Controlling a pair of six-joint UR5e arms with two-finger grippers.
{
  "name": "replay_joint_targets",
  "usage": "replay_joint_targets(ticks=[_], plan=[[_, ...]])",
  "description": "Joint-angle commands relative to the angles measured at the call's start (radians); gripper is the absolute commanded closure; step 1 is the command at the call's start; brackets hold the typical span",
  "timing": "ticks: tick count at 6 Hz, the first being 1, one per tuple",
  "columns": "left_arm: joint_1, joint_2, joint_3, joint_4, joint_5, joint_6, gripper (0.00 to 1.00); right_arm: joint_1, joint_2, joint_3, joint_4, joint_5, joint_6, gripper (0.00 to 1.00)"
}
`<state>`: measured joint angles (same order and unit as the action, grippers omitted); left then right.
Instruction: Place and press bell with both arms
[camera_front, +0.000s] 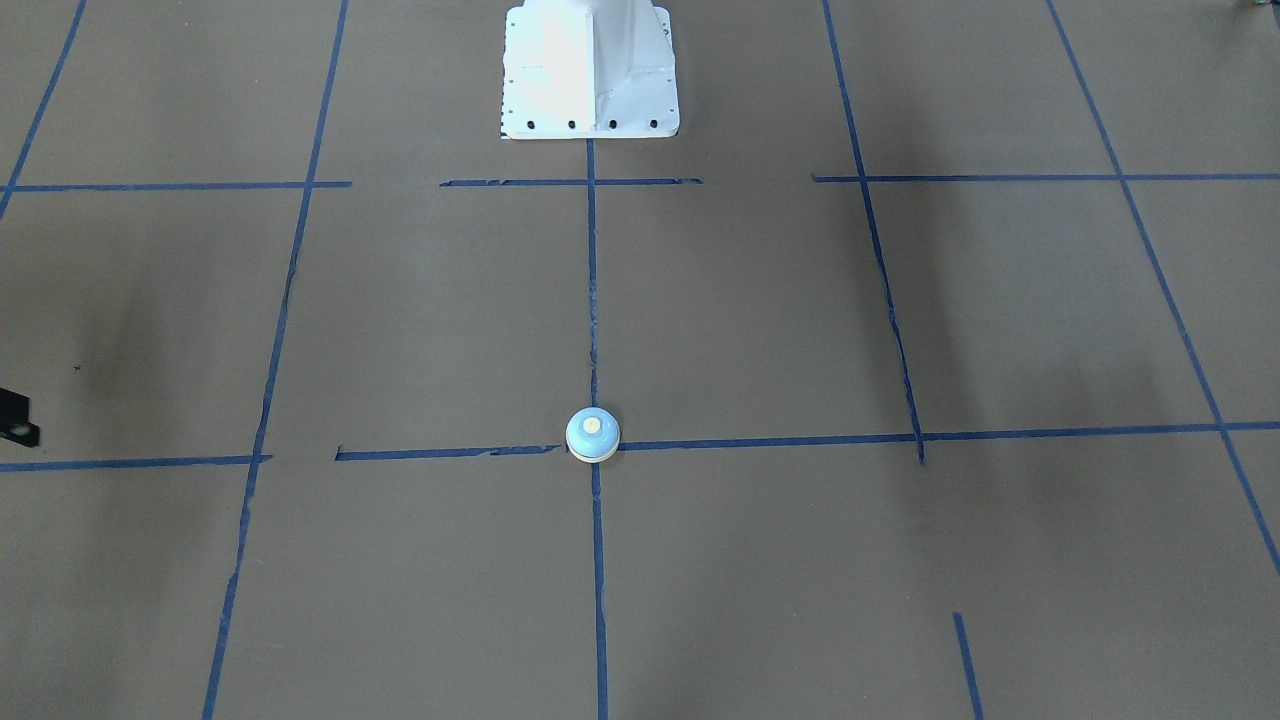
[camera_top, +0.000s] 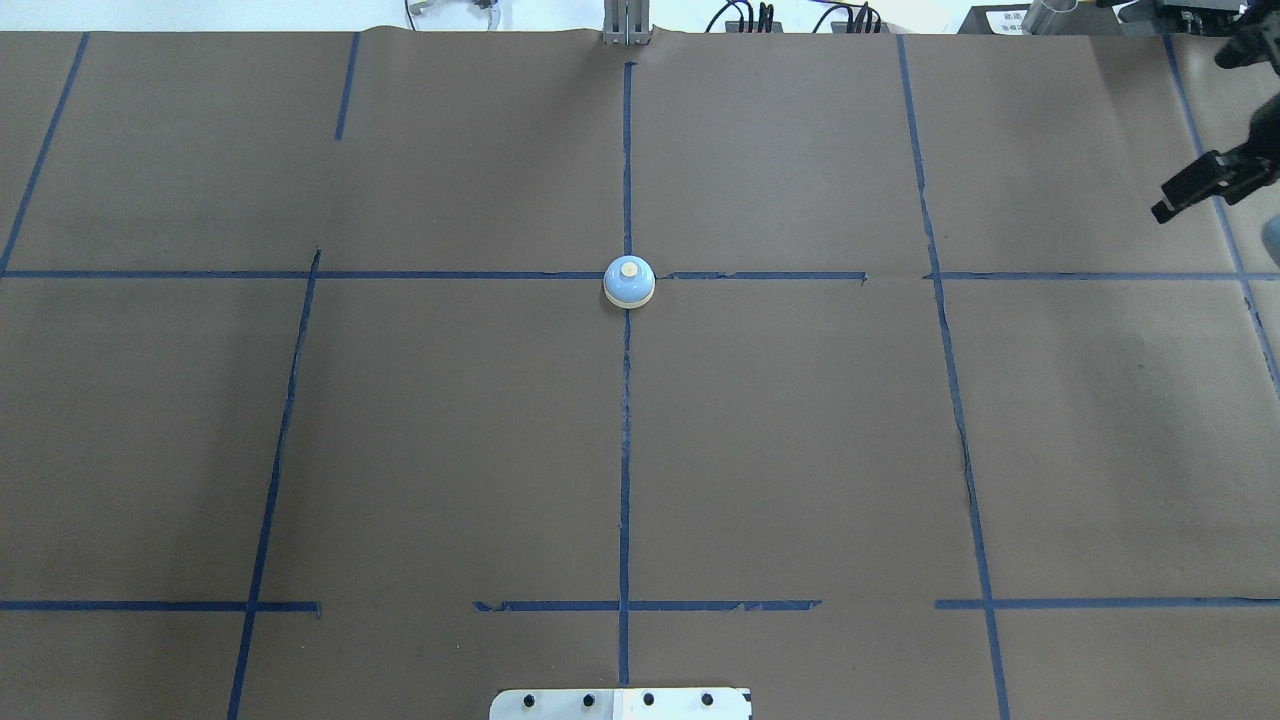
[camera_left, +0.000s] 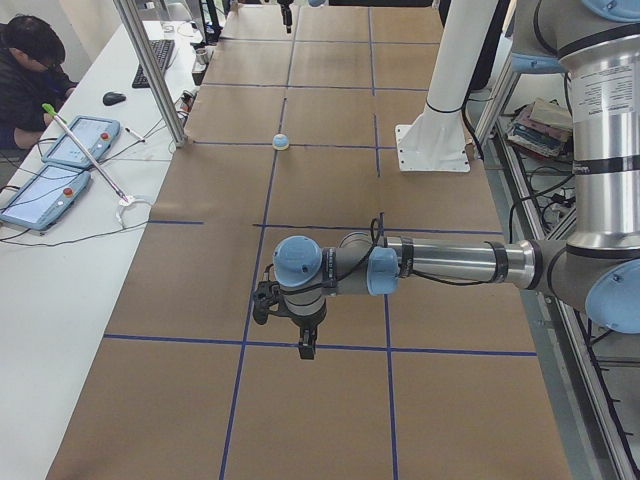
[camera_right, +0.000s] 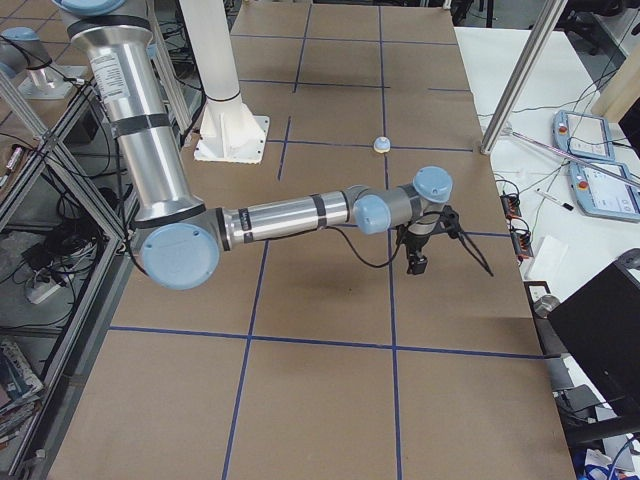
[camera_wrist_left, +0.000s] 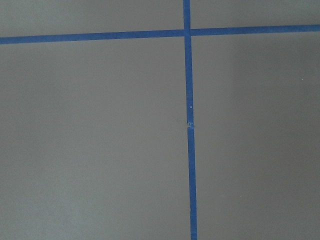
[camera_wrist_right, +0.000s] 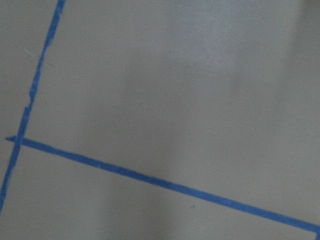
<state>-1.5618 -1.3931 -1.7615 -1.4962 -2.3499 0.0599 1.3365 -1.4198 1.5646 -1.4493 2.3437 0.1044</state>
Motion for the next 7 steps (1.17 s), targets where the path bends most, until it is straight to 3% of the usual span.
replay_joint_targets(ticks=[1,3,7], plan=[[0.000,0.019,-0.001,0.002,0.003,0.000,0.00,0.120,-0.219,0.110,0.001,0.005,-0.025,0.00],[0.000,0.031,-0.010,0.004,0.001,0.006,0.00,0.179,-0.232,0.149,-0.080,0.005,-0.025,0.00],[0.000,0.034,-0.024,0.004,0.001,0.006,0.00,0.176,-0.260,0.150,-0.065,0.008,-0.025,0.00]])
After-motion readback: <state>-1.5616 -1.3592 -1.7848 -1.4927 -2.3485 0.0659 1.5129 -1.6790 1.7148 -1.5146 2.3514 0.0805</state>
